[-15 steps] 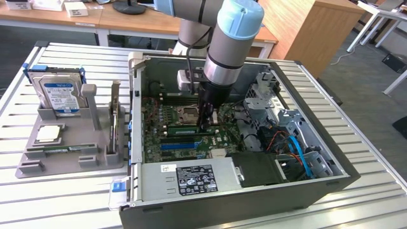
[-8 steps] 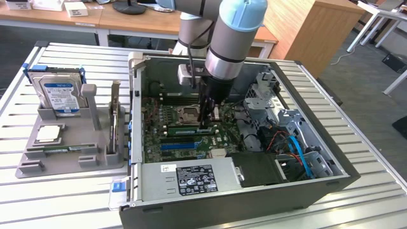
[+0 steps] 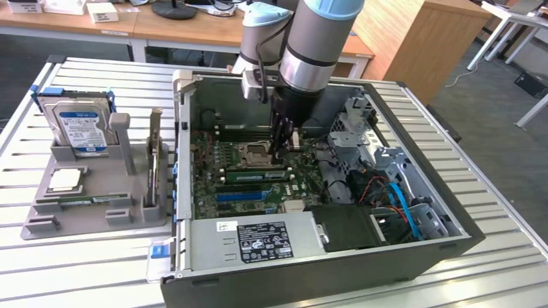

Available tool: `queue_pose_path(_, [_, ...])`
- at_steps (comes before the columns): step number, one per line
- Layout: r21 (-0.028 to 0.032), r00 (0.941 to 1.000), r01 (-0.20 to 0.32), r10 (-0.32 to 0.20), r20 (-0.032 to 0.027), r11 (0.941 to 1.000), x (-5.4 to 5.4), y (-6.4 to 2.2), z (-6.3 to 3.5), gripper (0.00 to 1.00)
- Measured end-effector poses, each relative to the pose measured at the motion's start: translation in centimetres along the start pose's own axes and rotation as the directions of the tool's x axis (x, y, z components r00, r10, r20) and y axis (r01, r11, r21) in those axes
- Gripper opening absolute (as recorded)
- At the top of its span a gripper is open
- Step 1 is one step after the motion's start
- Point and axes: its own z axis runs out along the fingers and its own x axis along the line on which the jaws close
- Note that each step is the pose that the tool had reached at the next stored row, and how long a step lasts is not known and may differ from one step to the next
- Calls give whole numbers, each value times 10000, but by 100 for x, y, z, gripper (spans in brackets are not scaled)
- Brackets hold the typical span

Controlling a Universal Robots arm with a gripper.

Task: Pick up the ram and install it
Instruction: 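Insert the ram into the slot, then press down the ram until it locks into place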

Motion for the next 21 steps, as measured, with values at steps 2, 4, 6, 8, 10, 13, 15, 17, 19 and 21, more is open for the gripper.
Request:
queue_pose_path(2, [0, 10000, 0, 0, 0, 10000, 0, 0, 0, 31])
queue_pose_path(4, [-1, 10000, 0, 0, 0, 10000, 0, 0, 0, 31])
queue_pose_path(6, [0, 10000, 0, 0, 0, 10000, 0, 0, 0, 31])
queue_pose_path(8, [0, 10000, 0, 0, 0, 10000, 0, 0, 0, 31])
queue_pose_path(10, [0, 10000, 0, 0, 0, 10000, 0, 0, 0, 31])
queue_pose_path(13, [0, 10000, 0, 0, 0, 10000, 0, 0, 0, 31])
queue_pose_path(15, [0, 10000, 0, 0, 0, 10000, 0, 0, 0, 24])
queue_pose_path(17, [0, 10000, 0, 0, 0, 10000, 0, 0, 0, 17])
queue_pose_path(19, [0, 10000, 0, 0, 0, 10000, 0, 0, 0, 11])
queue_pose_path(21, [0, 10000, 0, 0, 0, 10000, 0, 0, 0, 11])
